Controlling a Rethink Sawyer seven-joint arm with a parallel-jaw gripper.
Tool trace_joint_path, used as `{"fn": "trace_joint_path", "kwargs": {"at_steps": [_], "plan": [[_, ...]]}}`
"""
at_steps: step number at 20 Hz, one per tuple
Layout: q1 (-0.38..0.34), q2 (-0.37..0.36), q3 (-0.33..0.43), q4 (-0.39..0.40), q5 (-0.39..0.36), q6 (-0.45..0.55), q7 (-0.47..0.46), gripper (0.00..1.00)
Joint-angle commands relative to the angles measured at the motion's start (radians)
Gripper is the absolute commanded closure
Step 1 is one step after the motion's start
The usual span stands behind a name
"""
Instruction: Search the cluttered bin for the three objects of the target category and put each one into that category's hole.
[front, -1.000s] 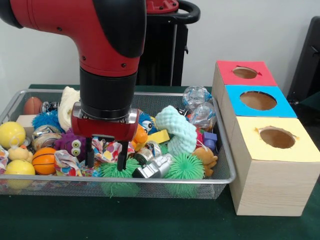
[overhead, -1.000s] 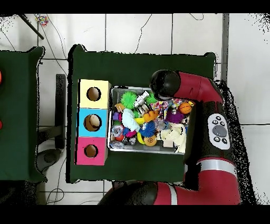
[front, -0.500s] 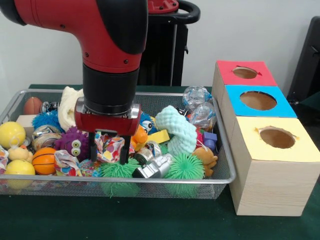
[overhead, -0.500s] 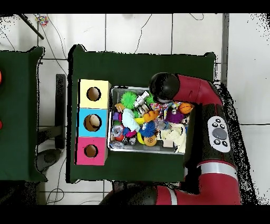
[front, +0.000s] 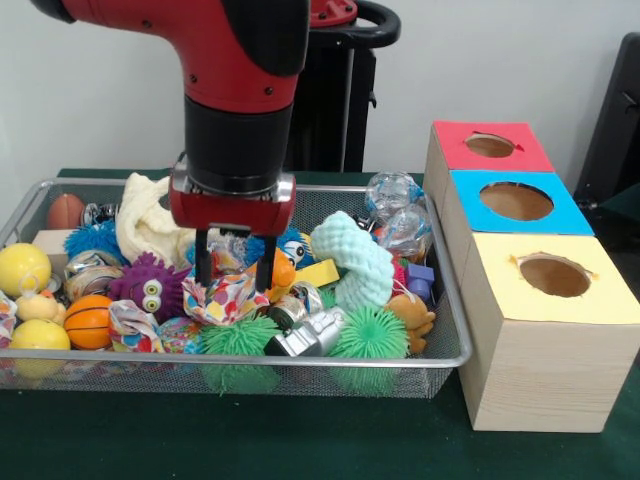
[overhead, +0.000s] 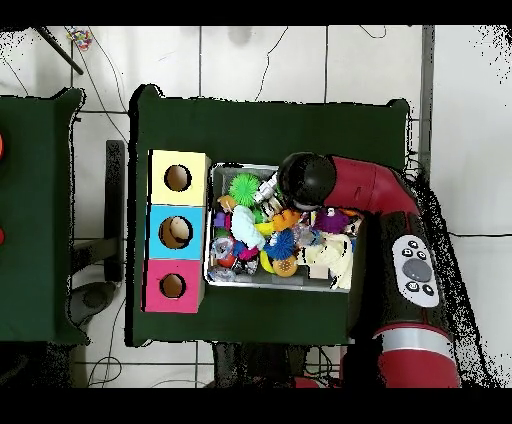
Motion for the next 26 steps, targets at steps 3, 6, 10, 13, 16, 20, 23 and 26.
{"fn": "trace_joint_path", "kwargs": {"at_steps": [3, 6, 10, 13, 16, 20, 23, 26], "plan": [[-0.016, -0.047, 0.049, 0.217, -0.005, -0.118, 0.096, 0.0], [-0.013, -0.036, 0.047, 0.226, -0.003, -0.138, 0.108, 0.0], [-0.014, -0.019, 0.047, 0.219, 0.004, -0.14, 0.108, 0.0], [-0.022, -0.013, 0.055, 0.208, 0.015, -0.121, 0.095, 0.0], [-0.037, 0.002, 0.069, 0.197, 0.02, -0.116, 0.078, 0.0], [-0.052, 0.016, 0.076, 0.181, 0.017, -0.117, 0.064, 0.0], [-0.055, 0.031, 0.069, 0.162, 0.004, -0.13, 0.064, 0.0], [-0.056, 0.051, 0.06, 0.14, -0.011, -0.149, 0.066, 0.0]]}}
